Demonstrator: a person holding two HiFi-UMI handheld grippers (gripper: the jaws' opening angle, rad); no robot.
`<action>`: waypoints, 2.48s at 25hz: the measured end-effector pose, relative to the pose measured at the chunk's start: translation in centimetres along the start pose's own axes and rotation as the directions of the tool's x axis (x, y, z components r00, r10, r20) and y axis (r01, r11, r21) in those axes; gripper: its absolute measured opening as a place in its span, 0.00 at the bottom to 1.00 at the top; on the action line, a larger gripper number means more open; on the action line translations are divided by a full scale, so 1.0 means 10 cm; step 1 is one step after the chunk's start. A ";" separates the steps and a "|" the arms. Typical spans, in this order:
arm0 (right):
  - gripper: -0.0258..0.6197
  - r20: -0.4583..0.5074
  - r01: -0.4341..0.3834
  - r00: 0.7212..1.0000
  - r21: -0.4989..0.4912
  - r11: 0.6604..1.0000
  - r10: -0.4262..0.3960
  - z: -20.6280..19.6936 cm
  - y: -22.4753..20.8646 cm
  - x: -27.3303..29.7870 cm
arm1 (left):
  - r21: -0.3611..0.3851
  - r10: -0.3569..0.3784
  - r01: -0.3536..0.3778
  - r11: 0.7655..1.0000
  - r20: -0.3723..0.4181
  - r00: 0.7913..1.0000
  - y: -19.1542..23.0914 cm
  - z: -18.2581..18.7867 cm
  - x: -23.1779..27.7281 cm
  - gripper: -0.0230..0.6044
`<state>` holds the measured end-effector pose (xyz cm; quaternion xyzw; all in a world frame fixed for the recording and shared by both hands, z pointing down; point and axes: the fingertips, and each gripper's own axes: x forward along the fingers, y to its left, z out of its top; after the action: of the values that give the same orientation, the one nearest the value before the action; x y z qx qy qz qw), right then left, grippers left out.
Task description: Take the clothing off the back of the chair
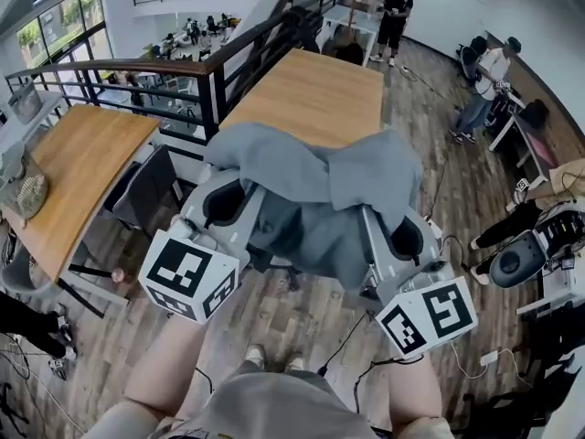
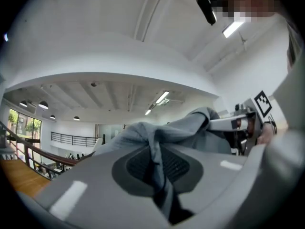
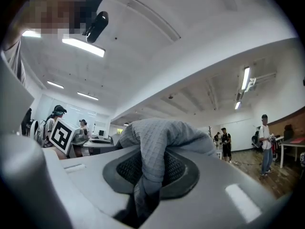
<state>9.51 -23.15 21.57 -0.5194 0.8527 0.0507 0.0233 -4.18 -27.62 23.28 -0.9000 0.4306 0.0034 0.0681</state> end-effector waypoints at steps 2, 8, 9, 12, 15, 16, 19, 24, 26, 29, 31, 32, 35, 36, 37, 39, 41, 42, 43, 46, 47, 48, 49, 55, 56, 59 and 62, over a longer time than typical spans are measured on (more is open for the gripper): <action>0.14 0.040 0.000 0.999 -0.025 1.000 0.001 0.21 0.07 -0.10 | 0.017 0.000 0.000 1.000 0.039 0.999 -0.06 0.20 -0.10 0.08; 0.14 0.096 -0.010 0.995 -0.054 0.998 0.015 0.60 0.23 -0.39 | 0.077 -0.002 -0.006 0.997 0.102 0.995 -0.23 0.72 -0.43 0.08; 0.14 0.103 -0.013 0.994 -0.053 0.999 0.019 0.65 0.26 -0.44 | 0.086 -0.005 -0.004 0.996 0.110 0.994 -0.26 0.79 -0.50 0.08; 0.14 0.120 -0.025 0.992 -0.052 0.998 0.032 0.73 0.36 -0.58 | 0.098 -0.014 0.001 0.995 0.134 0.991 -0.36 0.91 -0.70 0.08; 0.14 0.118 -0.037 0.992 -0.052 0.998 0.043 0.73 0.42 -0.69 | 0.097 -0.015 0.002 0.995 0.135 0.991 -0.46 0.90 -0.86 0.08; 0.14 0.113 -0.040 0.993 -0.050 0.998 0.045 0.70 0.43 -0.72 | 0.095 -0.013 0.001 0.996 0.128 0.992 -0.49 0.86 -0.90 0.08; 0.14 0.087 -0.046 0.995 -0.037 0.998 0.049 0.51 0.45 -0.74 | 0.093 -0.003 -0.006 0.996 0.106 0.994 -0.55 0.66 -0.95 0.08; 0.14 0.014 -0.041 0.999 -0.019 0.999 0.041 0.04 0.45 -0.69 | 0.078 0.021 -0.027 0.997 0.080 0.997 -0.61 0.23 -0.91 0.08; 0.14 -0.011 -0.039 0.999 -0.013 0.999 0.039 -0.12 0.44 -0.65 | 0.065 0.042 -0.046 0.997 0.066 0.997 -0.59 0.07 -0.89 0.08; 0.14 -0.047 -0.037 0.998 -0.010 0.999 0.036 -0.33 0.45 -0.56 | 0.051 0.057 -0.060 0.997 0.044 0.997 -0.54 -0.14 -0.85 0.08; 0.14 -0.071 -0.035 0.997 -0.009 0.999 0.034 -0.48 0.45 -0.51 | 0.038 0.064 -0.065 0.997 0.014 0.998 -0.50 -0.32 -0.84 0.08; 0.15 -0.083 -0.033 0.996 -0.008 0.999 0.032 -0.57 0.45 -0.49 | 0.032 0.068 -0.068 0.997 0.000 0.998 -0.49 -0.42 -0.83 0.08; 0.15 -0.119 -0.024 0.993 0.006 1.000 0.024 -0.80 0.40 -0.44 | 0.021 0.074 -0.074 0.997 -0.036 0.997 -0.47 -0.68 -0.78 0.08; 0.15 -0.133 -0.020 0.991 0.012 1.000 0.022 -0.88 0.39 -0.42 | 0.018 0.073 -0.073 0.997 -0.052 0.996 -0.47 -0.77 -0.76 0.08; 0.15 -0.148 -0.017 0.989 0.017 1.000 0.020 -0.95 0.37 -0.41 | 0.012 0.071 -0.070 0.997 -0.067 0.995 -0.48 -0.85 -0.73 0.08; 0.15 -0.179 -0.011 0.984 0.029 1.000 0.016 -1.10 0.35 -0.37 | -0.004 0.067 -0.068 0.998 -0.097 0.993 -0.48 -0.98 -0.69 0.08; 0.15 -0.206 -0.004 0.979 0.047 0.999 0.014 -1.25 0.32 -0.35 | -0.014 0.071 -0.073 0.997 -0.122 0.990 -0.46 -1.12 -0.66 0.08; 0.15 -0.217 0.001 0.976 0.056 0.998 0.011 -1.32 0.31 -0.34 | -0.017 0.073 -0.076 0.997 -0.134 0.988 -0.46 -1.19 -0.66 0.08; 0.15 -0.228 0.007 0.974 0.063 0.998 0.008 -1.39 0.30 -0.33 | -0.019 0.075 -0.078 0.997 -0.146 0.986 -0.45 -1.25 -0.65 0.08; 0.15 -0.257 0.022 0.966 0.076 0.997 -0.002 -1.57 0.28 -0.31 | -0.024 0.078 -0.083 0.996 -0.178 0.981 -0.44 -1.40 -0.64 0.08; 0.15 -0.263 0.026 0.965 0.078 0.997 -0.004 -1.60 0.27 -0.31 | -0.023 0.080 -0.086 0.996 -0.184 0.980 -0.44 -1.44 -0.64 0.08; 0.15 -0.267 0.029 0.964 0.079 0.996 -0.007 -1.64 0.27 -0.30 | -0.021 0.083 -0.089 0.996 -0.188 0.979 -0.44 -1.47 -0.63 0.08; 0.15 -0.269 0.031 0.963 0.077 0.997 -0.010 -1.67 0.26 -0.29 | -0.020 0.086 -0.092 0.996 -0.188 0.978 -0.45 -1.49 -0.63 0.08; 0.15 -0.280 0.045 0.960 0.063 0.997 -0.025 -1.86 0.28 -0.27 | -0.027 0.098 -0.105 0.994 -0.202 0.974 -0.43 -1.72 -0.65 0.08; 0.15 -0.282 0.045 0.959 0.064 0.997 -0.025 -1.87 0.29 -0.27 | -0.032 0.097 -0.106 0.994 -0.201 0.975 -0.43 -1.72 -0.65 0.08; 0.15 -0.280 0.049 0.960 0.067 0.997 -0.029 -1.88 0.28 -0.27 | -0.038 0.097 -0.106 0.994 -0.190 0.977 -0.42 -1.71 -0.64 0.08; 0.15 -0.275 0.054 0.961 0.068 0.996 -0.033 -1.88 0.26 -0.27 | -0.038 0.095 -0.104 0.994 -0.185 0.978 -0.42 -1.70 -0.62 0.08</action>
<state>8.71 -21.69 40.63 -0.5389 0.8374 -0.0541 -0.0740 -5.72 -22.40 41.05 -0.8752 0.4793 -0.0658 0.0067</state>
